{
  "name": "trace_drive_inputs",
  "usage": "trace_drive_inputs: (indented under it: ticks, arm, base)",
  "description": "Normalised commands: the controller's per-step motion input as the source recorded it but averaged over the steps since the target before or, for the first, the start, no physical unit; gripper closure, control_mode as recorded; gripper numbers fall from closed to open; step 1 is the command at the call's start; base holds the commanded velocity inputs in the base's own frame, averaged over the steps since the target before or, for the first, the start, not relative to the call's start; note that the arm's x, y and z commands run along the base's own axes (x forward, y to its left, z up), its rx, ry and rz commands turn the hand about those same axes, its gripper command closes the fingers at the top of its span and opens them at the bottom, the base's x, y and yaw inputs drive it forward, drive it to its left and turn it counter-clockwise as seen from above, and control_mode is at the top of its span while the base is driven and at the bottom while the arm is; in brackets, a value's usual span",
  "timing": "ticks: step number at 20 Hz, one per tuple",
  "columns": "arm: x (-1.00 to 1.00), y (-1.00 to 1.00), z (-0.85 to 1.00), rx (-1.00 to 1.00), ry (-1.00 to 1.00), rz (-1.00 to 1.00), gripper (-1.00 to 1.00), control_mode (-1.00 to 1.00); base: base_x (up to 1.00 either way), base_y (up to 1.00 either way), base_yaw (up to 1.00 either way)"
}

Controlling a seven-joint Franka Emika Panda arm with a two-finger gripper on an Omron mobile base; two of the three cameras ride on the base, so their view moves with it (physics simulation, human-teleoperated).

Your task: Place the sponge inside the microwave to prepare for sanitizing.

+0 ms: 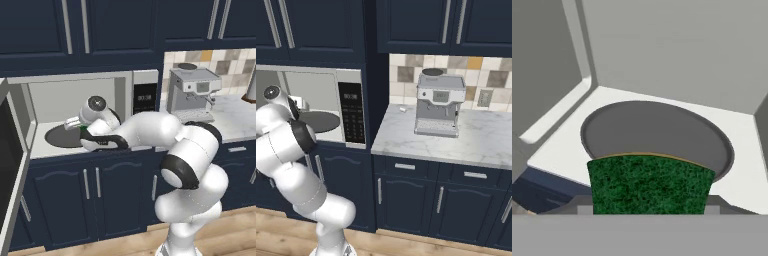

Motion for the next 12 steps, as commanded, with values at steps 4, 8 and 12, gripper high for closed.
trace_drive_inputs:
  ticks: [4,8,12]
  arm:
    - [0.12,0.01,-0.24,-0.06,0.0,0.01,1.0,-1.0]
    - [0.07,0.0,-0.19,0.0,0.0,0.0,1.0,-1.0]
    - [0.07,0.0,-0.16,0.0,0.0,0.0,1.0,-1.0]
  base:
    - [0.0,0.0,0.0]
    - [0.0,0.0,0.0]
    - [0.0,0.0,0.0]
